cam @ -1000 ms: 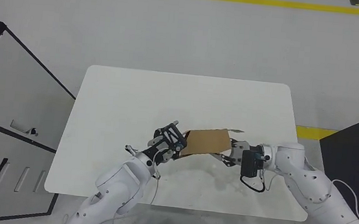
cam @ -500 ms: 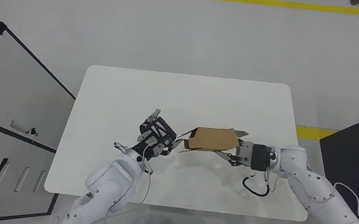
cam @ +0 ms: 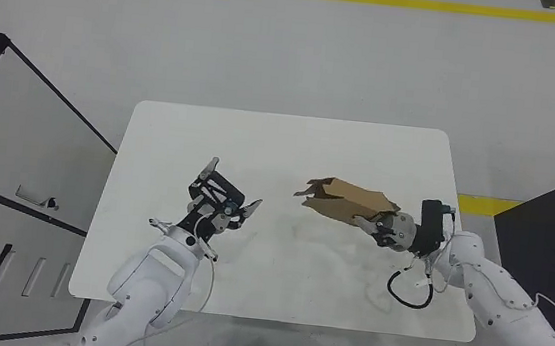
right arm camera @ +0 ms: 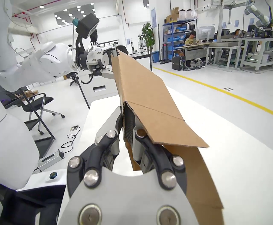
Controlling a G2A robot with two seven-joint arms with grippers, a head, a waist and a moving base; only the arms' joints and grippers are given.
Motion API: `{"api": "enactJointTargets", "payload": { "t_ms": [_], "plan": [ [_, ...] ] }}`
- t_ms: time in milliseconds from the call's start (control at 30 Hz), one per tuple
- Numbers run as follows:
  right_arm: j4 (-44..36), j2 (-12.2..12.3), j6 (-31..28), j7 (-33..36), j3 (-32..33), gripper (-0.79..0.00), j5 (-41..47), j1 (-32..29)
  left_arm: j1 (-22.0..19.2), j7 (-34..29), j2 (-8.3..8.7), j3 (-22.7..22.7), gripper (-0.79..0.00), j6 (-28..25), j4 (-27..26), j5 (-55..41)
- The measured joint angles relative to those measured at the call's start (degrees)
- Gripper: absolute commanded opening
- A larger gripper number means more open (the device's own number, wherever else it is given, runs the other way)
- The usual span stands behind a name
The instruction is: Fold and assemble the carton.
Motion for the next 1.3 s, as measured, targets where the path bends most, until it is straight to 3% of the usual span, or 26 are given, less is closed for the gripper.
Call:
{"api": "enactJointTargets", "payload": {
  "t_ms": [133, 333, 567, 700, 900, 1000, 1133, 1300],
  "plan": [
    [-0.55, -0.18, 0.0, 0.05, -0.62, -0.785, 1.26, -0.65, -0.02, -0.03, 0.0, 0.04, 0.0, -0.04, 0.03, 0.0],
    [0.19, 0.85, 0.0, 7.69, -7.69, -0.785, 19.78, 0.72, -0.09, 1.46, 0.17, -0.53, 0.0, -1.59, 0.94, -0.55],
    [-0.62, 4.38, 0.0, 27.66, -16.04, -0.785, 48.05, 7.4, 0.23, -0.09, 0.52, -2.15, 0.0, -4.56, 0.25, -0.69],
    [-1.36, 5.22, 0.0, 39.68, -17.9, -0.785, 62.66, 8.94, 0.06, -0.5, 0.65, -2.51, 0.0, -6.14, 0.45, -1.22],
    [-1.32, 5.17, 0.0, 36.16, -17.77, -0.785, 58.78, 8.86, 0.03, -0.52, 0.66, -2.53, 0.0, -6.22, 0.51, -1.14],
    [-2.71, 4.89, 0.02, 37.86, -18.49, -0.785, 62.41, 8.08, 0.03, -0.51, 0.66, -2.53, 0.0, -6.22, 0.51, -1.14],
    [-3.81, 5.01, 0.0, 45.89, -19.33, -0.785, 72.95, 9.0, 0.03, -0.51, 0.66, -2.53, 0.0, -6.22, 0.51, -1.14],
    [-3.9, 5.66, 0.0, 61.94, -19.7, -0.785, 91.39, 10.99, 0.03, -0.51, 0.66, -2.53, 0.0, -6.22, 0.51, -1.14]
  ]
}}
